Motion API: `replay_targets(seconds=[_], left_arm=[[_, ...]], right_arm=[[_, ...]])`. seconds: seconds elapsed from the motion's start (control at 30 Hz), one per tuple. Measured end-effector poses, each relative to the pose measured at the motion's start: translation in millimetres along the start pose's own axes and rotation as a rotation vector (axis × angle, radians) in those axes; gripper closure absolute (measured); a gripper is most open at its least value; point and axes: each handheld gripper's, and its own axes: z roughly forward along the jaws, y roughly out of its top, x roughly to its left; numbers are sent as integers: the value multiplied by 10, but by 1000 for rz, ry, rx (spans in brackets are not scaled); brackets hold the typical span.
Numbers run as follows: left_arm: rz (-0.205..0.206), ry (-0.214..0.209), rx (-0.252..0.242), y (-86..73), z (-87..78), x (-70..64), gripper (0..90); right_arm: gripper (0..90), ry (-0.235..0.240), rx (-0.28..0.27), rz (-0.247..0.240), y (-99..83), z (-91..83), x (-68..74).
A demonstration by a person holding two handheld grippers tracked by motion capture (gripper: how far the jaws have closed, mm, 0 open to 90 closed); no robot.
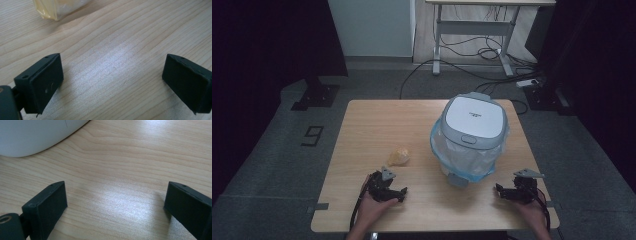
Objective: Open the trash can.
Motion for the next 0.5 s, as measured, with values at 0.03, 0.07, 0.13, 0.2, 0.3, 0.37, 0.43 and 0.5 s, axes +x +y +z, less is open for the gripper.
replay_targets(seconds=[0.03,0.07,0.13,0.2,0.3,0.37,0.43,0.5], left_arm=[[0,0,0,0,0,0,33],[1,0,0,0,0,1,33],[2,-2,0,1,0,3,33],[4,-4,-1,1,0,7,34],[2,-1,-2,-5,-10,18,47],[0,0,-3,-11,-17,24,52],[-2,2,-4,-14,-19,27,53],[-2,2,-4,-14,-18,26,53]], right_arm=[[69,-7,-3,6,-4,-6,3],[110,-16,-9,16,-8,-17,8],[175,-25,-18,28,-11,-44,8],[204,-28,-15,34,-10,-53,4],[253,-9,-21,57,-4,-79,-16],[282,-2,-27,59,0,-101,-22],[323,6,-40,62,1,-130,-28],[353,12,-47,63,3,-147,-31]])
